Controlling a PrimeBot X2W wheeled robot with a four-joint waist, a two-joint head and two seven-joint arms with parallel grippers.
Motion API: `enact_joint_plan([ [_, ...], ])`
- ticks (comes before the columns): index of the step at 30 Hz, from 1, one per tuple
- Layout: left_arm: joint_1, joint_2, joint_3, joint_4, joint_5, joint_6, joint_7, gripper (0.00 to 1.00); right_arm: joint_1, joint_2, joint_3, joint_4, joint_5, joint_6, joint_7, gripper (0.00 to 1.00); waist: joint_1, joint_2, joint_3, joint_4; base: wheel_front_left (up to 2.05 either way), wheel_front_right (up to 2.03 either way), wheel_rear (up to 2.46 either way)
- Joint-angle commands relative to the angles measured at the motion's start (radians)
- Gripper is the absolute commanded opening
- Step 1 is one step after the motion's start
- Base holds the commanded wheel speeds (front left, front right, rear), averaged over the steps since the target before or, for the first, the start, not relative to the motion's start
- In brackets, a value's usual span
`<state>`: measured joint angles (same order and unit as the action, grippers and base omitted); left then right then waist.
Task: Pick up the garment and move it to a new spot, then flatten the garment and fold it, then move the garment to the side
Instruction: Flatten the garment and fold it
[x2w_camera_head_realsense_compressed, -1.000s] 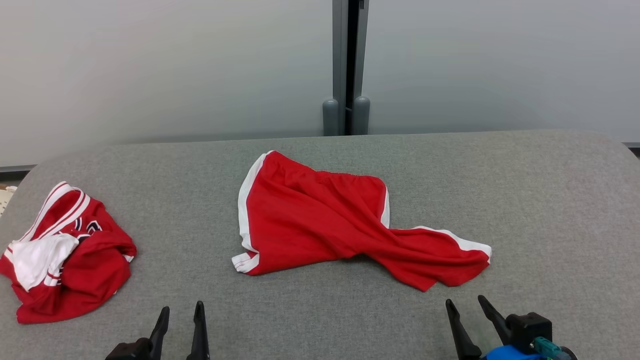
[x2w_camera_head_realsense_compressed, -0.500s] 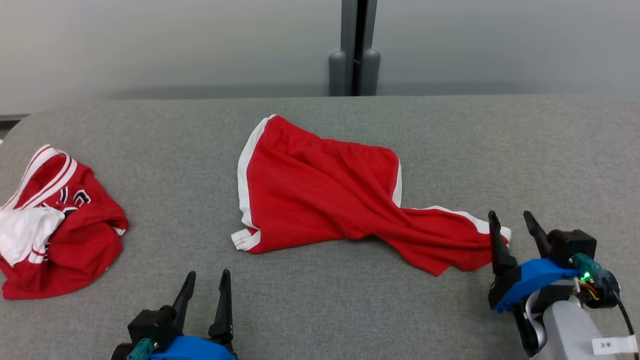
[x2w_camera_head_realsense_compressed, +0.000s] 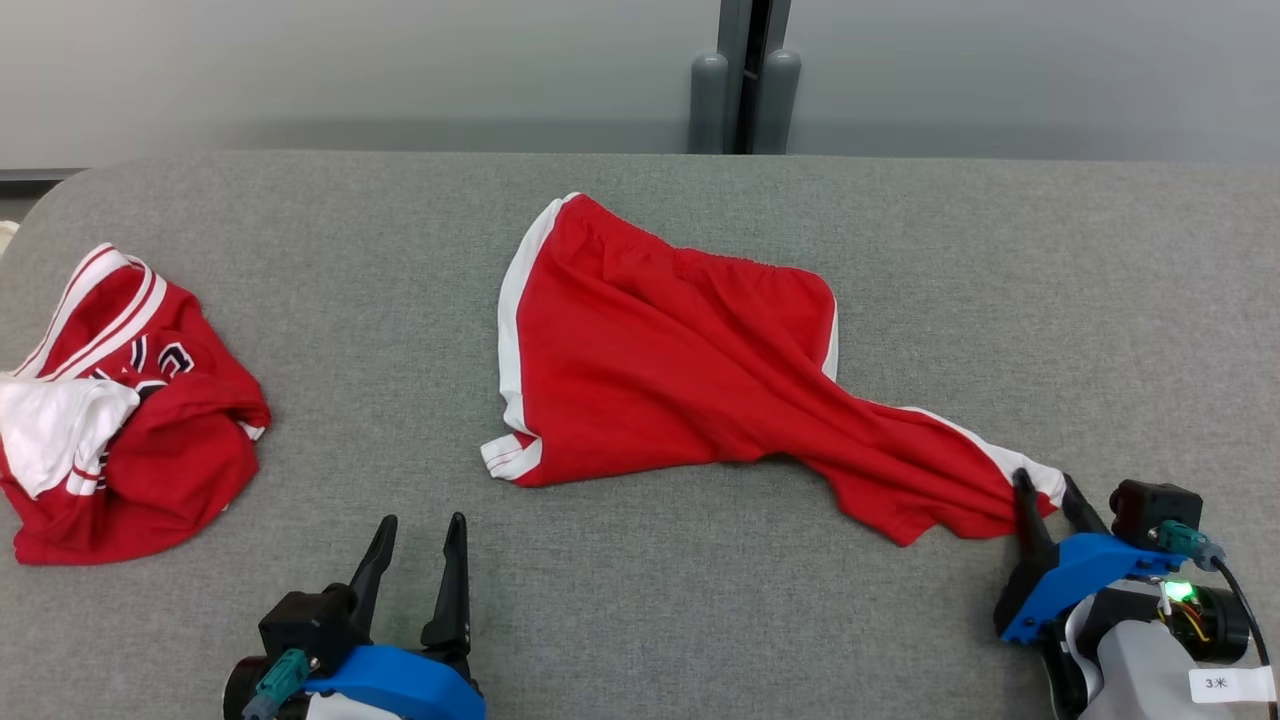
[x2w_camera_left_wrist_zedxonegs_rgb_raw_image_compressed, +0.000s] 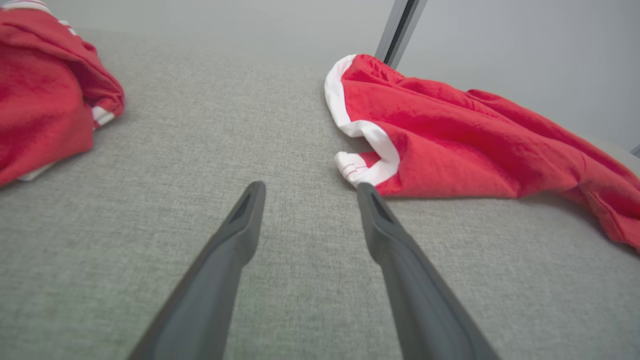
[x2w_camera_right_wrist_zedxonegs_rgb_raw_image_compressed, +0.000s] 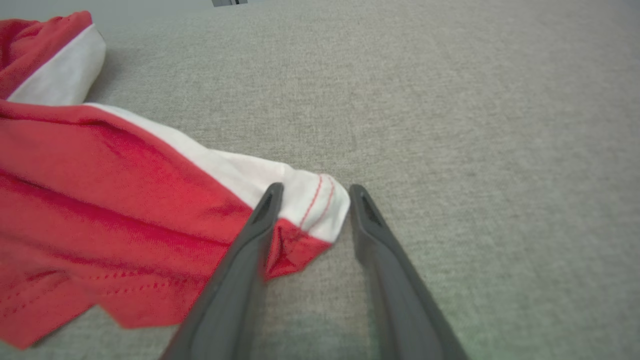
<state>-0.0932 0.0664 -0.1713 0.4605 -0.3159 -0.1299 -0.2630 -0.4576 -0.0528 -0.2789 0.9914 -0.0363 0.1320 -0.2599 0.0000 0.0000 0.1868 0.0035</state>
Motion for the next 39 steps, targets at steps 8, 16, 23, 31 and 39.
enact_joint_plan([
  [8,-0.014,-0.001,0.018,0.020,-0.028,-0.001,-0.003,1.00,-0.051,0.001,0.039,-0.157,0.093,-0.001,-0.005,0.00,0.0000,0.0000,-0.023,0.001,0.00,0.00,0.00],
  [16,-0.024,-0.013,-0.019,0.098,-0.077,-0.001,-0.003,1.00,-0.191,-0.018,0.207,-0.414,0.181,-0.001,-0.006,0.00,0.0000,0.0000,-0.099,0.056,0.00,0.00,0.00],
  [23,-0.009,-0.014,-0.037,0.156,-0.085,-0.001,-0.003,1.00,-0.443,-0.023,0.452,-0.486,0.283,-0.001,-0.006,0.00,0.0000,0.0000,-0.161,0.117,0.00,0.00,0.00],
  [31,0.019,-0.016,-0.042,0.157,-0.106,-0.001,-0.003,1.00,-0.516,-0.006,0.748,-0.480,0.466,-0.001,-0.005,0.00,0.0000,0.0000,-0.184,0.150,0.00,0.00,0.00],
  [39,0.039,-0.015,-0.012,0.152,-0.098,-0.001,-0.003,1.00,-0.251,-0.108,0.968,-0.465,0.662,-0.001,-0.004,0.00,0.0000,0.0000,-0.173,0.092,0.00,0.00,0.00],
])
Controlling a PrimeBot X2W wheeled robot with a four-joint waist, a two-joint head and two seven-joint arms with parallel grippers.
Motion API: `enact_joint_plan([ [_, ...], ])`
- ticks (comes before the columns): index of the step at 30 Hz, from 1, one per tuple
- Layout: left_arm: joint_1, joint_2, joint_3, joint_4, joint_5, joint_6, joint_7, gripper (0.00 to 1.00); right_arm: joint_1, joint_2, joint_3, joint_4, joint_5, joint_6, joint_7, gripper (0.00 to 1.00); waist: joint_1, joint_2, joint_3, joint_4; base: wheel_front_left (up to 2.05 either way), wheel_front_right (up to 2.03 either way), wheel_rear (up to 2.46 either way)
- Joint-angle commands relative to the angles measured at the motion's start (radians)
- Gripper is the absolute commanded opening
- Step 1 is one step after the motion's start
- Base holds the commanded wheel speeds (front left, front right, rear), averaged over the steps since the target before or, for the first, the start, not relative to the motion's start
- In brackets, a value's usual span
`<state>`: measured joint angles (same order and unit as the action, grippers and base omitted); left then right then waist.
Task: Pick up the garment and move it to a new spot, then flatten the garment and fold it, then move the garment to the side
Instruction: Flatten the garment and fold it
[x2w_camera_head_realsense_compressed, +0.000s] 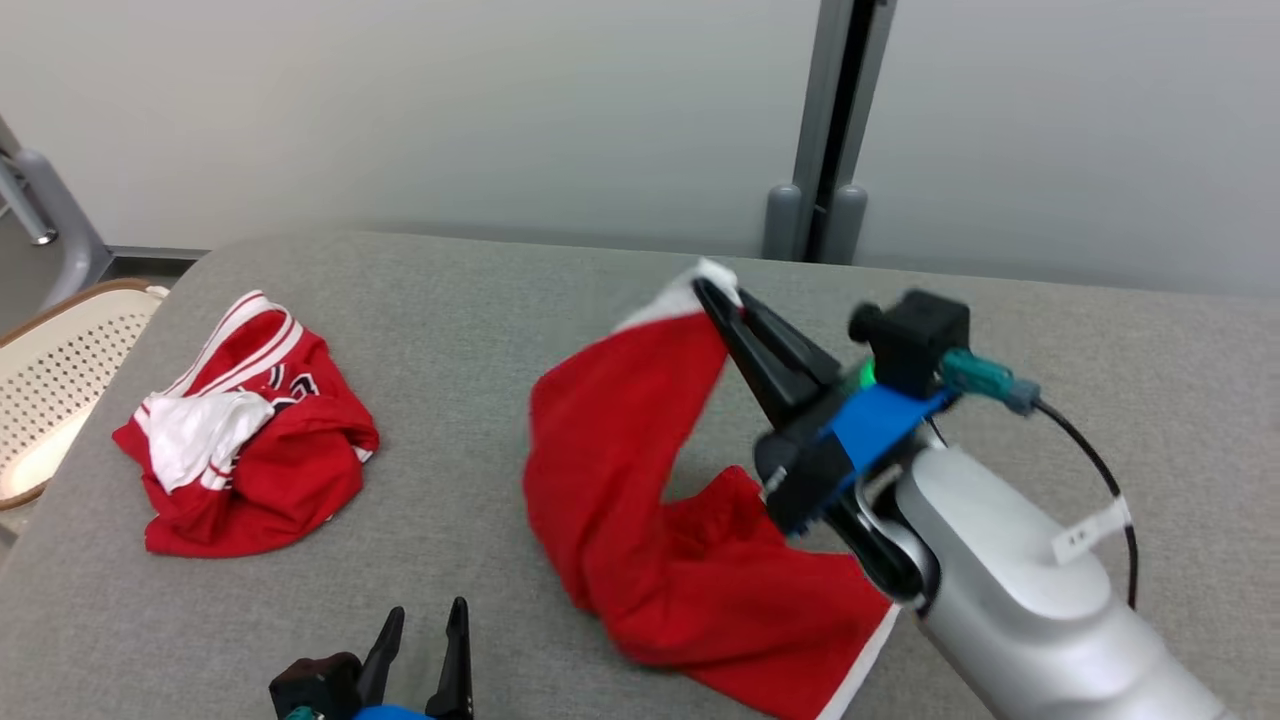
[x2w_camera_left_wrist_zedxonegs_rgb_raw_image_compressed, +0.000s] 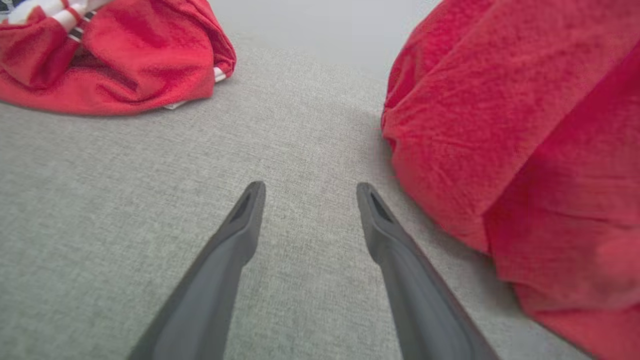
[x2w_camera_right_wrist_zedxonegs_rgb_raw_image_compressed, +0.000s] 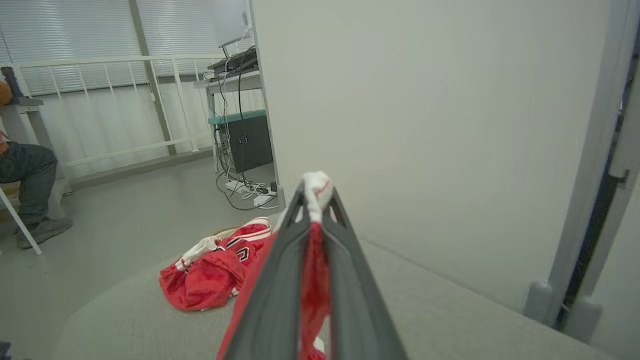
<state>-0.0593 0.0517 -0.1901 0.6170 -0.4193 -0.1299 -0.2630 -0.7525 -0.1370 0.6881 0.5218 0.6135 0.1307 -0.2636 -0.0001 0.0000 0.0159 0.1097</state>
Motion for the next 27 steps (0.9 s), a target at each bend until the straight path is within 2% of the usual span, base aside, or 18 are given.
enact_joint_plan([
  [1,0.003,-0.001,0.012,-0.008,0.010,-0.001,-0.003,1.00,0.081,-0.043,-0.002,0.009,0.019,0.000,-0.001,0.00,0.0001,0.0000,-0.002,-0.024,0.00,0.00,0.00],
  [7,-0.007,0.000,0.044,-0.029,0.028,-0.001,-0.003,1.00,0.319,-0.135,-0.160,0.015,-0.003,0.000,-0.001,0.00,0.0001,0.0000,0.003,-0.076,0.00,0.00,0.00],
  [8,-0.007,-0.001,0.048,-0.032,0.032,-0.001,-0.003,1.00,0.358,-0.141,-0.198,0.015,-0.010,0.000,-0.001,0.03,0.0001,0.0000,0.002,-0.083,0.00,0.00,0.00],
  [9,-0.005,-0.001,0.053,-0.032,0.033,-0.001,-0.003,1.00,0.395,-0.144,-0.233,0.014,-0.023,0.000,-0.001,0.15,0.0001,0.0000,0.000,-0.089,0.00,0.00,0.00],
  [10,-0.002,-0.001,0.057,-0.035,0.034,-0.001,-0.003,1.00,0.433,-0.145,-0.272,0.018,-0.037,0.000,-0.001,0.35,0.0001,0.0000,-0.002,-0.094,0.00,0.00,0.00],
  [11,0.001,0.000,0.061,-0.036,0.034,-0.001,-0.003,1.00,0.471,-0.142,-0.310,0.035,-0.054,0.000,-0.001,1.00,0.0001,0.0000,-0.004,-0.100,0.00,0.00,0.00],
  [18,0.010,0.000,0.065,-0.036,0.039,-0.001,-0.003,1.00,0.592,-0.050,-0.508,0.052,-0.181,0.000,-0.001,1.00,0.0001,0.0000,-0.011,-0.125,0.00,0.00,0.00],
  [22,0.007,0.000,0.066,-0.037,0.044,-0.001,-0.003,1.00,0.604,-0.002,-0.551,0.035,-0.237,0.000,-0.001,1.00,0.0001,0.0000,-0.010,-0.133,0.00,0.00,0.00],
  [27,0.002,0.000,0.056,-0.038,0.039,-0.001,-0.003,1.00,0.612,0.025,-0.569,0.027,-0.271,0.000,-0.001,1.00,0.0001,0.0000,-0.009,-0.133,0.00,0.00,0.00],
])
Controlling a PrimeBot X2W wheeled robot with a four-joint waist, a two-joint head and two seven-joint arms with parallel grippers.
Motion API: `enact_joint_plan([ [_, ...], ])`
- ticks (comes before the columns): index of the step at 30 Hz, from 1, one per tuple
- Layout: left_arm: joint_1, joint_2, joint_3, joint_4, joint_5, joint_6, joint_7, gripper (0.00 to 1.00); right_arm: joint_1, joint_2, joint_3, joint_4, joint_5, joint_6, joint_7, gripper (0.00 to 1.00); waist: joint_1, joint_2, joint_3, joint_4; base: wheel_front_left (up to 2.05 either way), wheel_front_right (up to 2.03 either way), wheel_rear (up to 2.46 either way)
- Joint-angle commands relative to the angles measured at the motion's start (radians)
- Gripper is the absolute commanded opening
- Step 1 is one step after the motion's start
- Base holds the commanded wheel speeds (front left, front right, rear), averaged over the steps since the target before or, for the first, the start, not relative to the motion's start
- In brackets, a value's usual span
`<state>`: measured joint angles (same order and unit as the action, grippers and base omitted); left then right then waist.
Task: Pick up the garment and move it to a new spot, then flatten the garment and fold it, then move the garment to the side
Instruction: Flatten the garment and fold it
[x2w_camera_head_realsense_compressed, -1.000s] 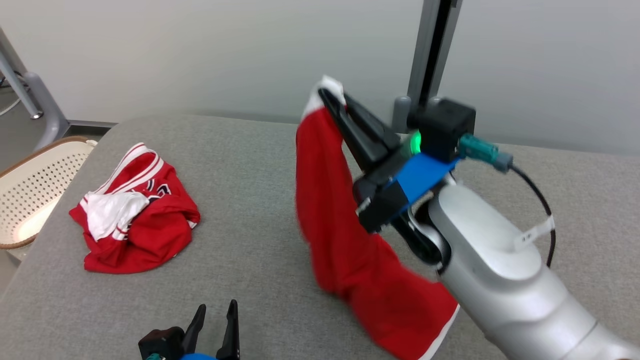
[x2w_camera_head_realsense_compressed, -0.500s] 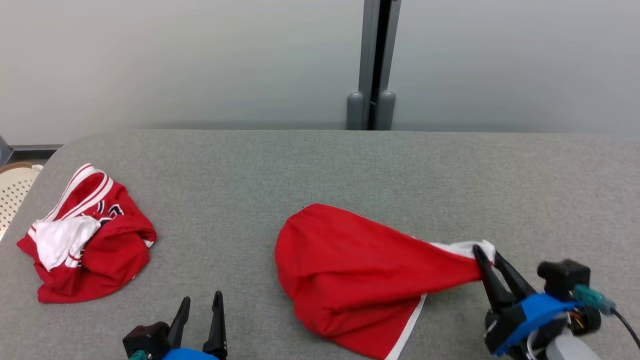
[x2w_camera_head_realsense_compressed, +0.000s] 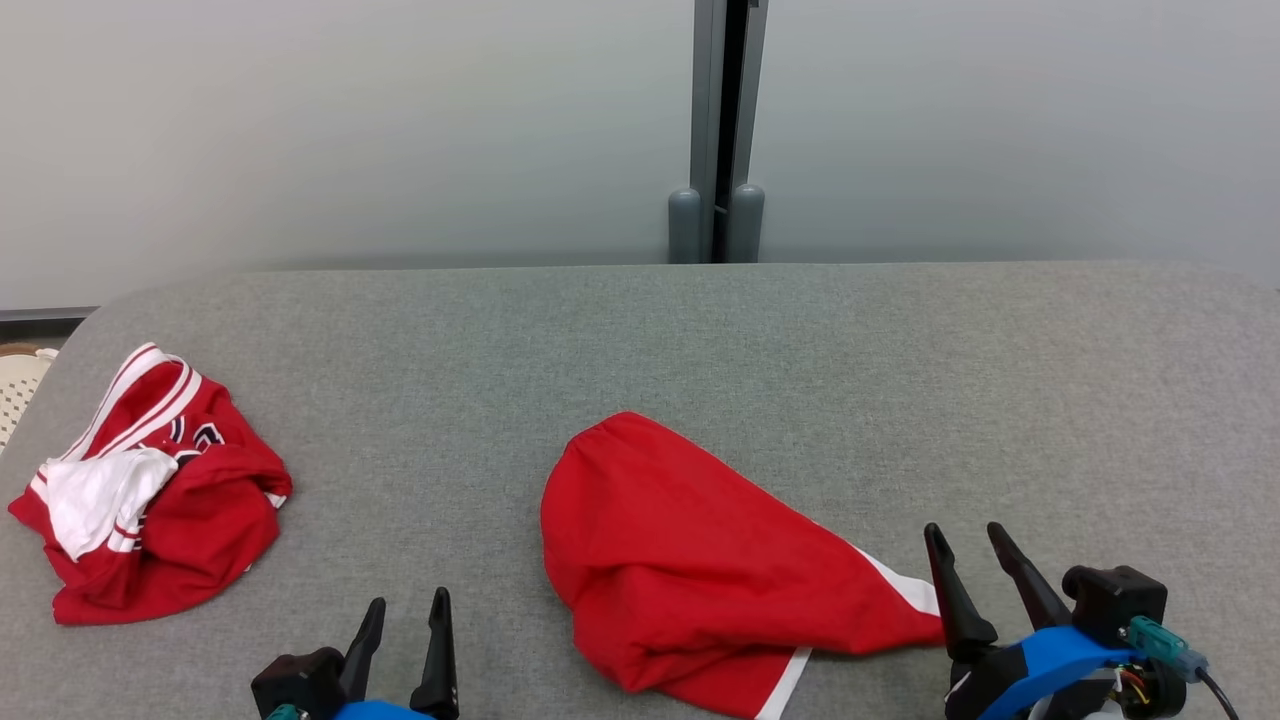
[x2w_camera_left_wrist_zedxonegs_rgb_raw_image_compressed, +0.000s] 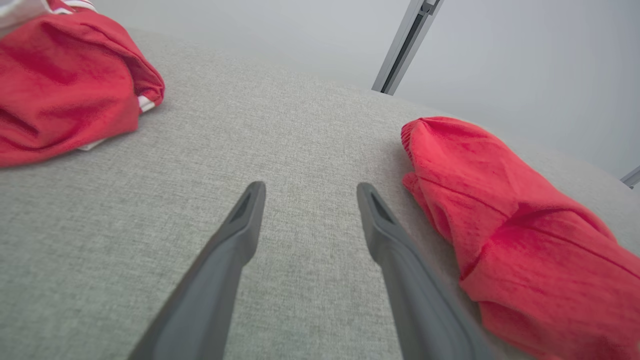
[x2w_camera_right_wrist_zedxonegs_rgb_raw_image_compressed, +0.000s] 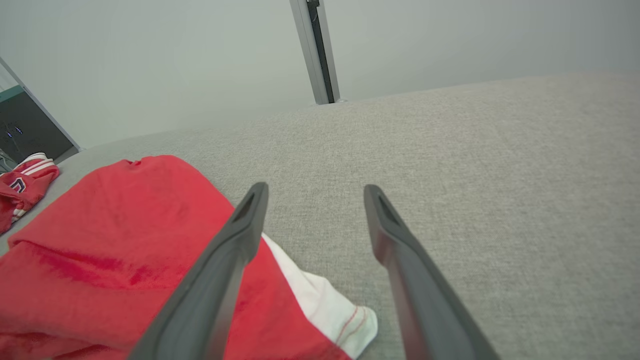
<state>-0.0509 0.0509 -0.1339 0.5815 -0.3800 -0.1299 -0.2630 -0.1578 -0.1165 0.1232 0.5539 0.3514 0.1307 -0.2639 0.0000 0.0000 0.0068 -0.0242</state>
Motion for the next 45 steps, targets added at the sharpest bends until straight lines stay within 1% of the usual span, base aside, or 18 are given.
enact_joint_plan([
  [1,-0.006,0.000,-0.003,-0.003,-0.002,-0.001,-0.003,1.00,0.018,0.007,-0.005,-0.006,-0.011,0.000,-0.001,1.00,0.0000,0.0000,0.001,0.002,0.00,0.00,0.00],
  [12,-0.023,0.000,-0.008,-0.007,0.004,-0.001,-0.003,1.00,0.017,0.021,0.001,0.000,-0.031,0.000,-0.001,1.00,0.0000,0.0000,0.005,0.008,0.00,0.00,0.00],
  [16,-0.022,0.000,-0.008,-0.010,0.007,-0.001,-0.003,1.00,0.019,0.024,0.023,-0.008,-0.040,0.000,-0.001,1.00,0.0000,0.0000,0.007,0.005,0.00,0.00,0.00],
  [21,-0.009,0.000,-0.019,-0.005,-0.001,-0.001,-0.003,1.00,0.044,-0.001,0.154,-0.038,-0.059,0.000,-0.001,1.00,0.0000,0.0000,0.009,0.006,0.00,0.00,0.00],
  [28,-0.001,0.000,-0.025,-0.002,-0.007,-0.001,-0.003,1.00,0.097,-0.049,0.351,-0.084,-0.036,0.000,-0.001,1.00,0.0000,0.0000,0.008,0.010,0.00,0.00,0.00],
  [30,0.001,0.000,-0.026,-0.002,-0.008,-0.001,-0.003,1.00,0.102,-0.069,0.410,-0.082,-0.028,0.000,-0.001,1.00,0.0000,0.0000,0.007,0.011,0.00,0.00,0.00],
  [33,-0.001,0.000,-0.026,0.000,-0.009,-0.001,-0.003,1.00,0.094,-0.088,0.470,-0.057,-0.017,0.000,-0.001,1.00,0.0000,0.0000,0.010,0.012,0.00,0.00,0.00],
  [36,-0.004,0.000,-0.025,-0.001,-0.012,-0.001,-0.003,1.00,0.064,-0.087,0.497,-0.019,-0.022,0.000,-0.001,1.00,0.0000,0.0000,0.016,0.014,0.00,0.00,0.00],
  [45,-0.014,0.000,-0.027,0.002,-0.014,-0.001,-0.003,1.00,-0.019,-0.043,0.538,0.143,-0.068,0.000,0.009,1.00,0.0000,0.0000,0.039,0.035,0.00,0.00,0.00],
])
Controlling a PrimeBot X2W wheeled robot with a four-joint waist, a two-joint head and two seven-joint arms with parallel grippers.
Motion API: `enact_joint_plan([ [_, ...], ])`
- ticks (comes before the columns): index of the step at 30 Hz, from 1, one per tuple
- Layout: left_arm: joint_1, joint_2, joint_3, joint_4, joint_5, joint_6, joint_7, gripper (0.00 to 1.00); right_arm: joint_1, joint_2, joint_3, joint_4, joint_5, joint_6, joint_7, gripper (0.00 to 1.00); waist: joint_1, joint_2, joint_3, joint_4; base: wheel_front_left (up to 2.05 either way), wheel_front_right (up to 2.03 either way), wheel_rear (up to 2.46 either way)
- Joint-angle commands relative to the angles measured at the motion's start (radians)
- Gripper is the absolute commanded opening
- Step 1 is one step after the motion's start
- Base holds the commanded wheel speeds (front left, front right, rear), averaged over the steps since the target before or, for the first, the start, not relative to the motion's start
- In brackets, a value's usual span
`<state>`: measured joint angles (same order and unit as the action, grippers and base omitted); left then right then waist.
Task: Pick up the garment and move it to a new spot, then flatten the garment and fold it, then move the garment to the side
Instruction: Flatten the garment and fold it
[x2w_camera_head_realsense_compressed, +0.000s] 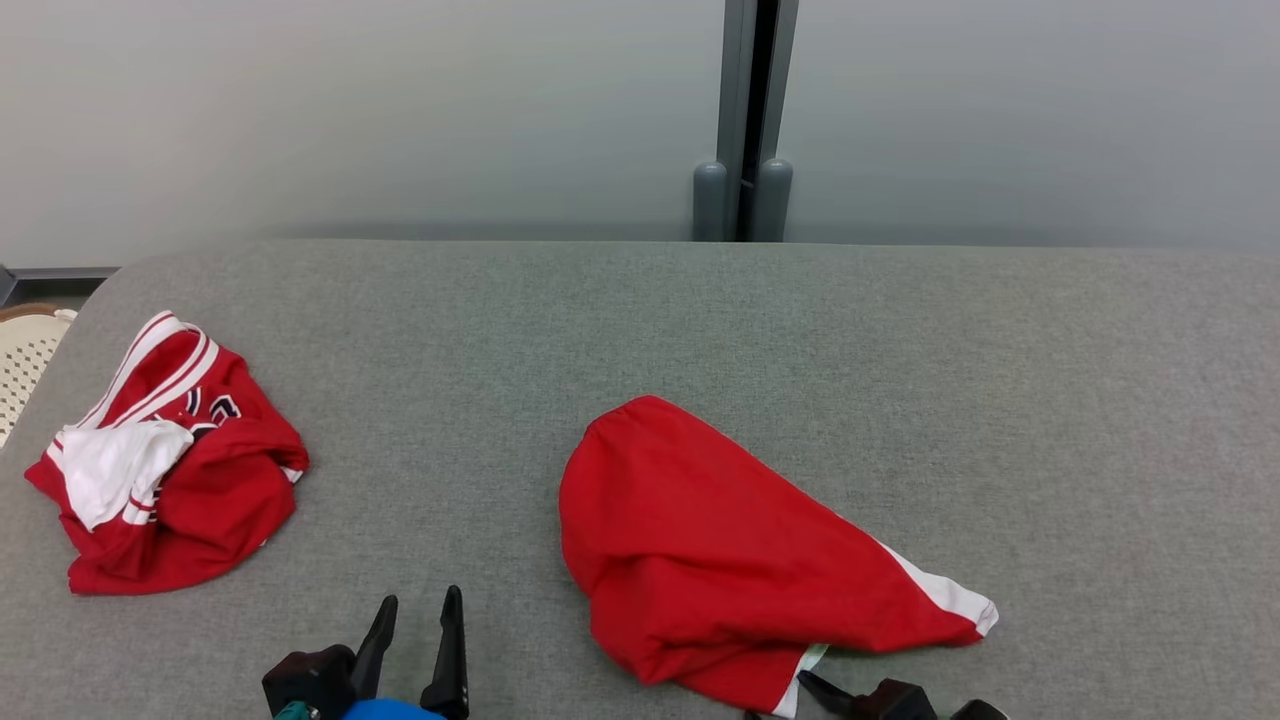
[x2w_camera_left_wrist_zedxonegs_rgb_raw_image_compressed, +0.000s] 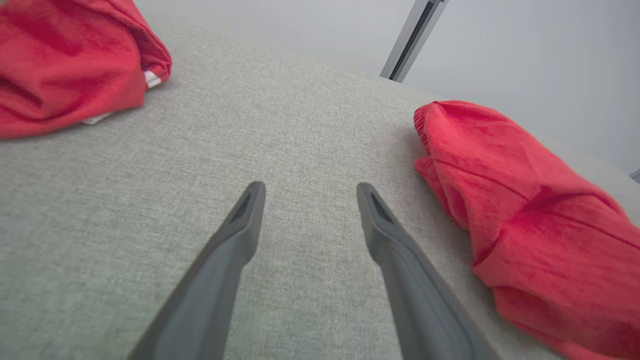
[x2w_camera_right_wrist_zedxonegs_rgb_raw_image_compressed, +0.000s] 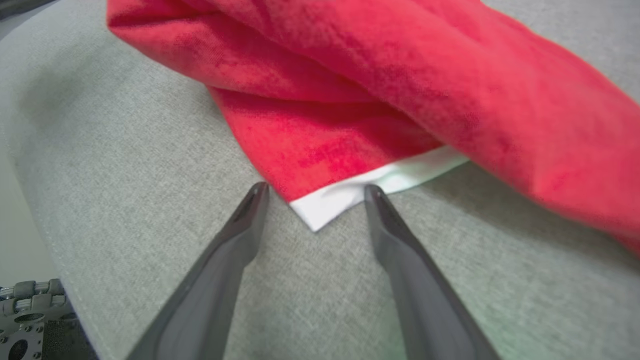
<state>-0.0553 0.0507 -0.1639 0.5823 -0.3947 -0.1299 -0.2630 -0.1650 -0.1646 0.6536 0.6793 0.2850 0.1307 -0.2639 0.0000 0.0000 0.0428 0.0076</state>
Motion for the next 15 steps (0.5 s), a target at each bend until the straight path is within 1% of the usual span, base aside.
enact_joint_plan([
  [1,-0.011,0.001,0.004,0.002,0.000,-0.001,-0.003,1.00,-0.019,0.009,0.016,0.034,-0.004,0.000,0.011,1.00,0.0000,0.0000,0.005,0.006,0.00,0.00,0.00],
  [2,-0.012,0.000,0.004,0.002,-0.001,-0.001,-0.003,1.00,-0.026,0.013,0.024,0.050,-0.005,0.000,0.018,0.67,0.0000,0.0000,0.006,0.008,0.00,0.00,0.00],
  [3,-0.013,0.000,0.004,0.003,-0.001,-0.001,-0.003,1.00,-0.031,0.018,0.033,0.064,0.000,0.000,0.022,0.23,0.0000,0.0000,0.007,0.011,0.00,0.00,0.00],
  [4,-0.013,0.000,0.004,0.003,-0.002,-0.001,-0.003,1.00,-0.037,0.026,0.042,0.072,0.011,0.000,0.021,0.00,0.0000,0.0000,0.008,0.013,0.00,0.00,0.00],
  [6,-0.015,0.000,0.004,0.004,-0.002,-0.001,-0.003,1.00,-0.053,0.033,0.057,0.072,0.031,0.001,0.016,0.00,0.0000,0.0000,0.010,0.016,0.00,0.00,0.00],
  [9,-0.015,0.000,0.005,0.004,-0.004,-0.001,-0.003,1.00,-0.084,0.044,0.044,0.026,0.101,0.000,0.003,0.00,0.0000,0.0000,0.009,0.017,0.00,0.00,0.00],
  [12,-0.009,0.001,0.011,0.009,-0.004,-0.001,-0.003,1.00,-0.127,0.065,0.059,-0.069,0.195,0.000,-0.001,0.00,0.0000,0.0000,0.002,0.011,0.00,0.00,0.00],
  [15,-0.001,0.000,0.013,0.014,0.005,-0.001,-0.003,1.00,-0.193,0.078,0.105,-0.171,0.318,0.000,0.005,0.00,0.0000,0.0000,-0.008,0.004,0.00,0.00,0.00],
])
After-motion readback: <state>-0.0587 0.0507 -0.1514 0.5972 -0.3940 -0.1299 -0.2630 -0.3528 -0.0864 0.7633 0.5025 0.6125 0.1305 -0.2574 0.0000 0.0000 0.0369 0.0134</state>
